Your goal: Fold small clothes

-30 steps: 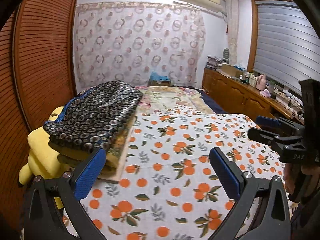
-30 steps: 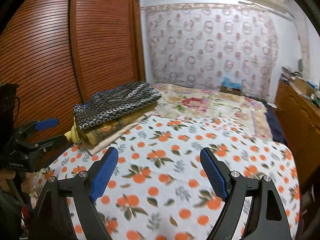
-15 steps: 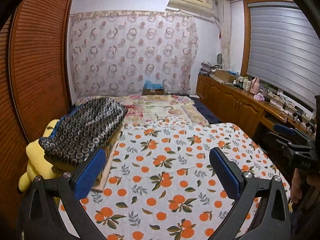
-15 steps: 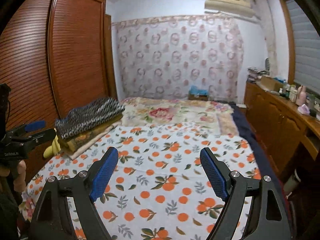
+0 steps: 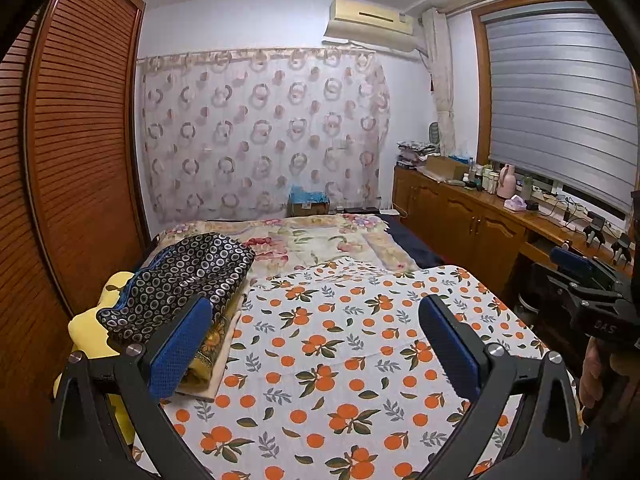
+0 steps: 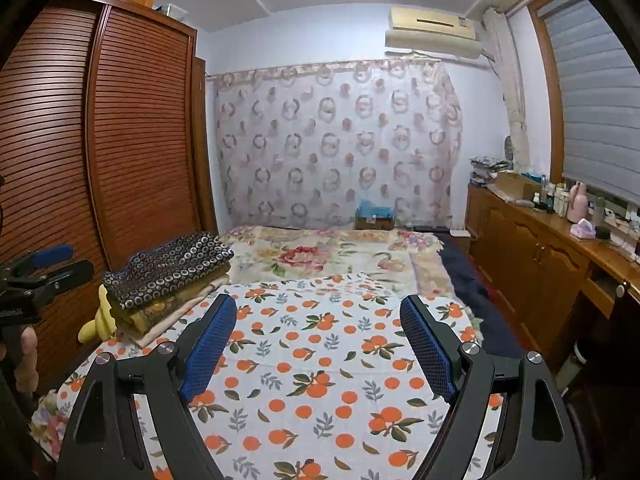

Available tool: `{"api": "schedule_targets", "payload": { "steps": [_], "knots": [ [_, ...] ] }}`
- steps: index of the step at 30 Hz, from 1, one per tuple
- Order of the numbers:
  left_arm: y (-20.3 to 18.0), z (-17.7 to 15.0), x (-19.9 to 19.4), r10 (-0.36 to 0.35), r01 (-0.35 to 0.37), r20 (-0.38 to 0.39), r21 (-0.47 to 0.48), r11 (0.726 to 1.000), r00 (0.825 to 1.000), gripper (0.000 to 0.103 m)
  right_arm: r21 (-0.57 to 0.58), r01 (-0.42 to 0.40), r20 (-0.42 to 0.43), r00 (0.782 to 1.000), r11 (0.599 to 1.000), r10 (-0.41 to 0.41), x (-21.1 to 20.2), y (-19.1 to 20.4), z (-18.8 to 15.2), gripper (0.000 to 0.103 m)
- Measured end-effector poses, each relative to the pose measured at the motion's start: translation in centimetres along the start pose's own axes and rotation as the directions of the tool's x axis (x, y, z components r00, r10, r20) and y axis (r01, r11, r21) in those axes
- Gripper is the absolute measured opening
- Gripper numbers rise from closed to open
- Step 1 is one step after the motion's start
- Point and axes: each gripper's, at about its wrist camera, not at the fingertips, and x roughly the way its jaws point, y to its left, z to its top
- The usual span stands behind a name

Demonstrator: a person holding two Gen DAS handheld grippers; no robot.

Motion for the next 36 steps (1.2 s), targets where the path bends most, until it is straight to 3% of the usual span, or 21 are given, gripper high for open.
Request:
{"api": "schedule_targets", "payload": {
  "steps": [36],
  "knots": [
    [0.4, -0.4, 0.0, 0.009, -0.010, -0.006, -0.009, 1.000, 1.000, 0.103, 0.004, 0.003, 0.000, 1.000, 1.000, -0.003, 1.4, -2.0, 0.2, 0.085]
  ]
}}
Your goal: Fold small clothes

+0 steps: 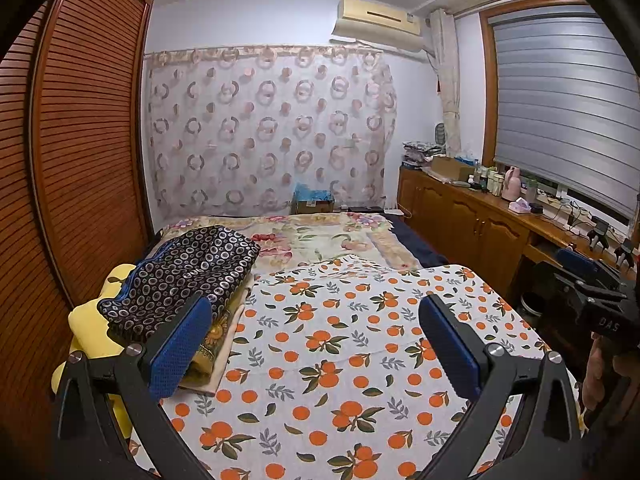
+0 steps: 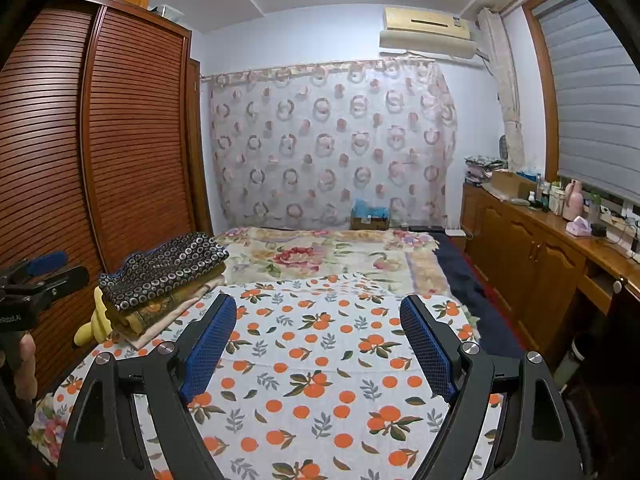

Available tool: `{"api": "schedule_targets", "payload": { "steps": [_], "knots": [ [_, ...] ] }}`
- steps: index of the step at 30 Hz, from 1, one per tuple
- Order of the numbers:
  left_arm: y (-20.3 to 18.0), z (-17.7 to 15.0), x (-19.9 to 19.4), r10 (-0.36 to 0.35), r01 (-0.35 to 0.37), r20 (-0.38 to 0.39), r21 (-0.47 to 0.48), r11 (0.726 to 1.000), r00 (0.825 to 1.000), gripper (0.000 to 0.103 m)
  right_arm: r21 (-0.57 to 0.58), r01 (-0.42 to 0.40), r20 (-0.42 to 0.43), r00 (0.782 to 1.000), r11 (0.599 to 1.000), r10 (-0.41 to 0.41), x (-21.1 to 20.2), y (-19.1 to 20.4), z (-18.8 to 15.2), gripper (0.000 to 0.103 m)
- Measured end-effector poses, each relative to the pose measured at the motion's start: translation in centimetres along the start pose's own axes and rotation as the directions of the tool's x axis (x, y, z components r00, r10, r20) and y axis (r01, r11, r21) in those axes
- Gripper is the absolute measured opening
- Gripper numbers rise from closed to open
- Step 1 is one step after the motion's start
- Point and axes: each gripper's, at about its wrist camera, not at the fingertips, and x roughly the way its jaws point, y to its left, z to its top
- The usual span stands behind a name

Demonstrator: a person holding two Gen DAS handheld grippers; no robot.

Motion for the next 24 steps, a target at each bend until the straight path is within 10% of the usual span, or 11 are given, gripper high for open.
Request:
{"api": "schedule_targets", "payload": {
  "steps": [24],
  "knots": [
    [0.20, -0.16, -0.02, 0.002, -0.002, 0.000, -0.001, 1.000, 1.000, 0.103, -0.005, -0.004, 0.005, 1.000, 1.000, 0.004, 0.16, -0.47, -0.12, 0.085]
  ]
}}
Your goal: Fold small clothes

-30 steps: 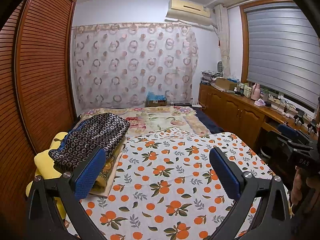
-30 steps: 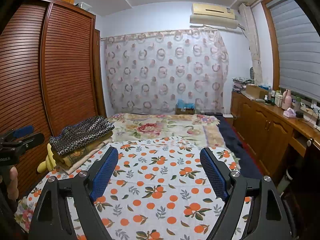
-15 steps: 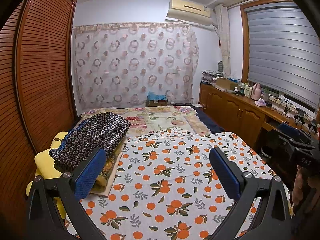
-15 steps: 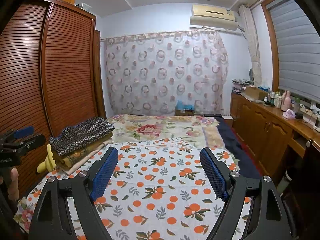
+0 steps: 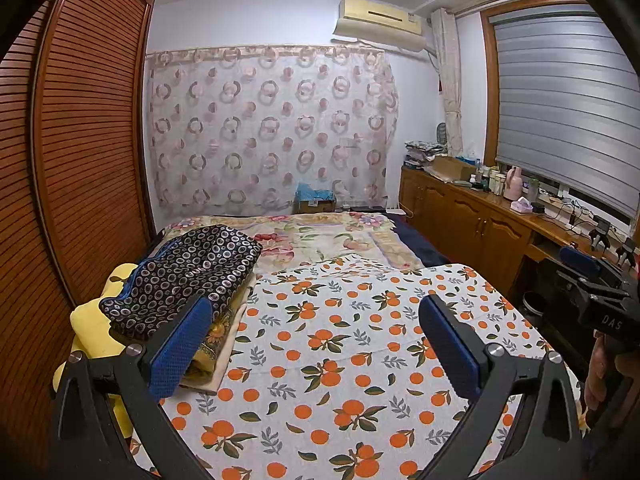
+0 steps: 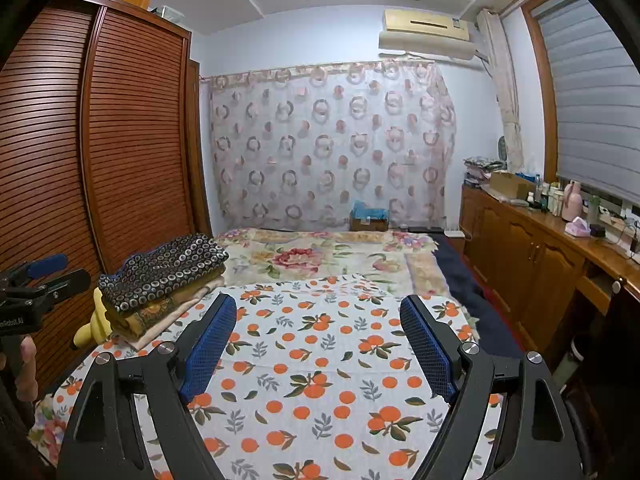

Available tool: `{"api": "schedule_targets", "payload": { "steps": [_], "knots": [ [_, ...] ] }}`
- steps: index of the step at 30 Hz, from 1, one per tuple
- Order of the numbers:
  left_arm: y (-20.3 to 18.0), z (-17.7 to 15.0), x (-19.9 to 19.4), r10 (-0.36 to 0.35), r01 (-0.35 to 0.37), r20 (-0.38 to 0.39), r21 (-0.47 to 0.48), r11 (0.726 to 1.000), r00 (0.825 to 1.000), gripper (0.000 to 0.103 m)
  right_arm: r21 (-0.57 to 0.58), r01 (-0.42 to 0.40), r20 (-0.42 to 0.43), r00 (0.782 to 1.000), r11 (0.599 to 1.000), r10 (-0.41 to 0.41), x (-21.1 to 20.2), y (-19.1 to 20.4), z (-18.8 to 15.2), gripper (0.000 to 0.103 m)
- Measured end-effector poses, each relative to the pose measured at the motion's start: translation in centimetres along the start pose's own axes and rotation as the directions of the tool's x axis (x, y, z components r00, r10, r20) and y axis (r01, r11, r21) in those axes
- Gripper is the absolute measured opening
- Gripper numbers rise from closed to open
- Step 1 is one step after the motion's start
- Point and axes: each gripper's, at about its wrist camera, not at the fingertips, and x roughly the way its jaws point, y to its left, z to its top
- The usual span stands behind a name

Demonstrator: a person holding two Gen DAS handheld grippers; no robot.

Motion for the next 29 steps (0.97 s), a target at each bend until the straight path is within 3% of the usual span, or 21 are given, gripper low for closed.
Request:
{"api": "schedule_targets", "payload": {
  "steps": [29],
  "knots": [
    [0.16, -0.20, -0.07, 0.000, 0.000, 0.003, -0.002, 1.000, 1.000, 0.103, 0.000, 0.000, 0.004, 1.000, 1.000, 0.000, 0.12, 0.14, -0.05, 0.085]
  ]
}}
